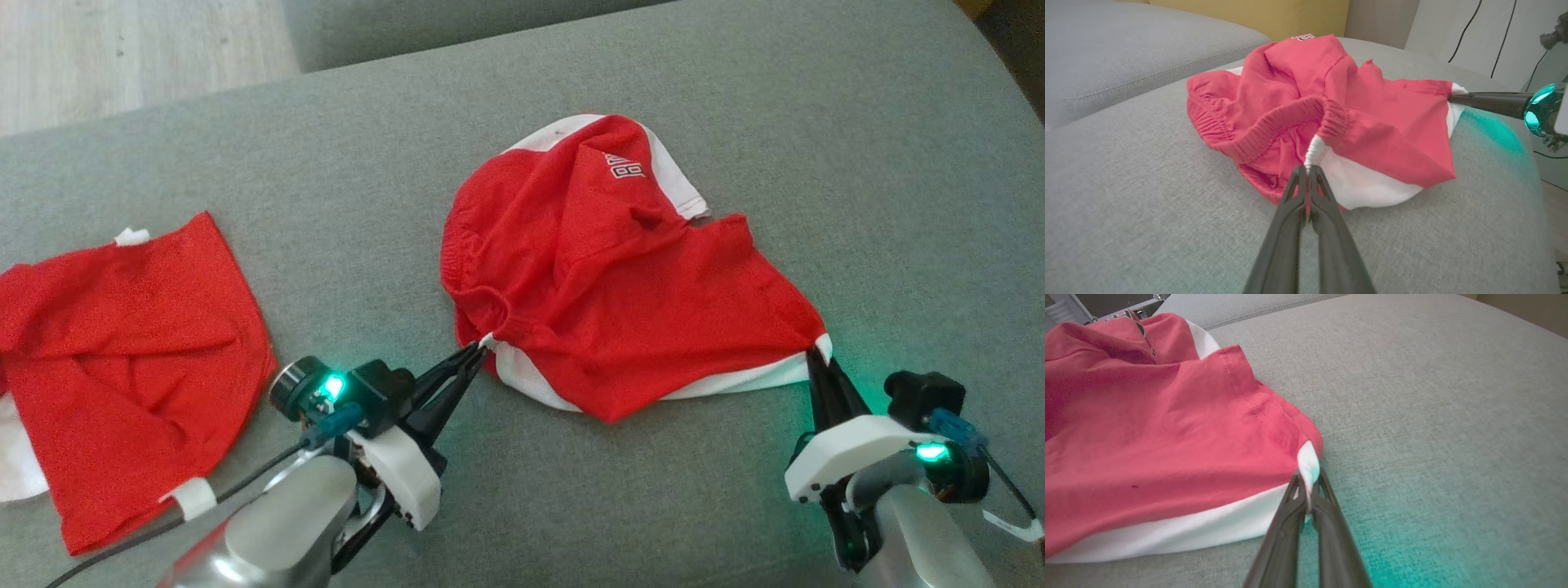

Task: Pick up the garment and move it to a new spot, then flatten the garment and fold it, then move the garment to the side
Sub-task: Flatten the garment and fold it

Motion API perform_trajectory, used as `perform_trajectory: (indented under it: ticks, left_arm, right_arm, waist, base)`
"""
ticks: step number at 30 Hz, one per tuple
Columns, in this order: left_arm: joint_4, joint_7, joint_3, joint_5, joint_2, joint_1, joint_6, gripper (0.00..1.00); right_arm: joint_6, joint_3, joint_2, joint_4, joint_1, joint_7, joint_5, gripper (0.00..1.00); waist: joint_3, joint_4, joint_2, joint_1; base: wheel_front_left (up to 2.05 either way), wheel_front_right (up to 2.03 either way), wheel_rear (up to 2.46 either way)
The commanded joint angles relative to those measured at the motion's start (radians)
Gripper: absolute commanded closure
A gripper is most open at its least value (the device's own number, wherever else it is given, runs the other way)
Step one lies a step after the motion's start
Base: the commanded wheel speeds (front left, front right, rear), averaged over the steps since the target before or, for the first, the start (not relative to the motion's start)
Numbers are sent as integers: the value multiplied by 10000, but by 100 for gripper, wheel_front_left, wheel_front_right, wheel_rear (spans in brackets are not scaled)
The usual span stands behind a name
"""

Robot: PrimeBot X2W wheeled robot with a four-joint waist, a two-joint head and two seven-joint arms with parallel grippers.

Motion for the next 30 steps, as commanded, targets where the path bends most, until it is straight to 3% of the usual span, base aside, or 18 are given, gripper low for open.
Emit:
perform_trajectory:
  ticks: [1,9,17,30]
  left_arm:
    - [-312,-152,244,-93,325,-509,17,100]
    - [-779,-241,241,-247,590,-463,20,100]
    - [-1509,-263,927,-333,803,-194,318,100]
    - [-3673,-137,2927,-969,1526,-439,895,100]
  right_arm:
    - [-7,182,-35,-210,-342,-180,50,100]
    - [-7,83,-35,-198,-290,-191,24,100]
    - [-7,268,-35,-532,-360,-370,321,100]
    - [-7,968,-149,-3417,-2300,303,1928,100]
  waist:
    - [-80,65,0,0]
    - [-366,332,0,0]
    - [-664,448,0,0]
    - [-1376,360,0,0]
  base:
    - [0,0,0]
    - [0,0,0]
    - [0,0,0]
    - [0,0,0]
